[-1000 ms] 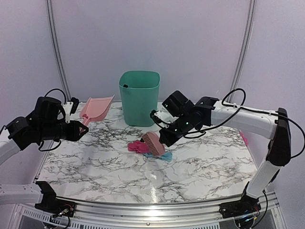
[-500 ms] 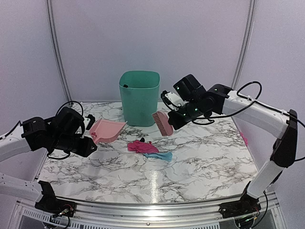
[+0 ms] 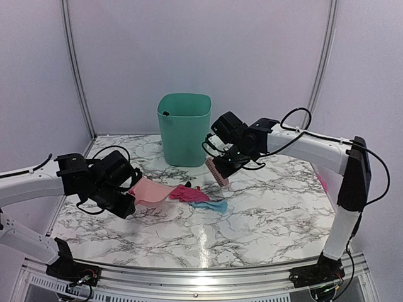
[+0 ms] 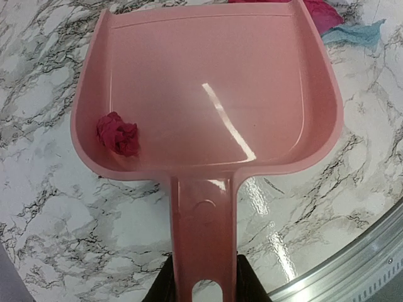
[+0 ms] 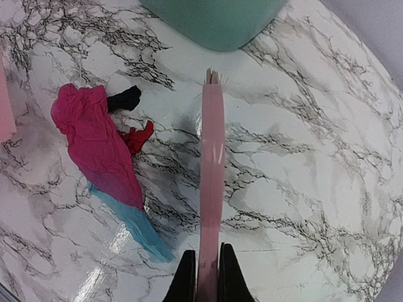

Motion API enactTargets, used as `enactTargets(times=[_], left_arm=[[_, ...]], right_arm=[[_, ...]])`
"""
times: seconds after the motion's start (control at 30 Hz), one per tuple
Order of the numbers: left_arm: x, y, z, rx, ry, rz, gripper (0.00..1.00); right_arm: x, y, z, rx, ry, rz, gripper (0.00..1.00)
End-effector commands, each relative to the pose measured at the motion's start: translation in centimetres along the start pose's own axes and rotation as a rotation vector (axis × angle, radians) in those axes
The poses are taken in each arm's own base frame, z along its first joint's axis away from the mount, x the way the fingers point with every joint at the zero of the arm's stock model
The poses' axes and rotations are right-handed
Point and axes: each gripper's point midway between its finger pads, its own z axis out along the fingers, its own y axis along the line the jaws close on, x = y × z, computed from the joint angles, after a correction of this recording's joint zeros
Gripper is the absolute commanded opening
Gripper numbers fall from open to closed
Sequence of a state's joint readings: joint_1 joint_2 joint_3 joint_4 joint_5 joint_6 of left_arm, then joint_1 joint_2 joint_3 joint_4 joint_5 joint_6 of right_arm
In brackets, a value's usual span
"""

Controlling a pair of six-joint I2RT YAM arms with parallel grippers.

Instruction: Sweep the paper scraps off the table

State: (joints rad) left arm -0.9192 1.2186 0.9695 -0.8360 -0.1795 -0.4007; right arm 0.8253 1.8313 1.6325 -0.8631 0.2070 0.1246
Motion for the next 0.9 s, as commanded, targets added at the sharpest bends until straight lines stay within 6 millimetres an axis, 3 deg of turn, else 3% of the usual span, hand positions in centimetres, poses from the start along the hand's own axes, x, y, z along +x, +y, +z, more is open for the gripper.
enactTargets(times=[0.0,0.33,0.57,0.87], left_arm=[[0.8,-0.9,0.7,-0.004,0.068,0.054,0.00],[2.7,-1.8,2.3,0.007,0.155,0.097,0.00],[2.5,-1.9,3.9,-0.034,0.197,0.127,0.00],[1.3,-3.0,5.4,-0.039,0.211,0.166,0.00]], right_arm=[[-4.5,0.8,0.1,-0.044,-0.145,-0.028,0.00],[-6.5,3.9,2.8,-0.171,-0.184,-0.087,0.00],[-6.2,4.6,3.5,-0.204,-0.171,-0.095,0.00],[-5.1,7.1,3.0,-0.359,-0.165,-0.135,0.00]])
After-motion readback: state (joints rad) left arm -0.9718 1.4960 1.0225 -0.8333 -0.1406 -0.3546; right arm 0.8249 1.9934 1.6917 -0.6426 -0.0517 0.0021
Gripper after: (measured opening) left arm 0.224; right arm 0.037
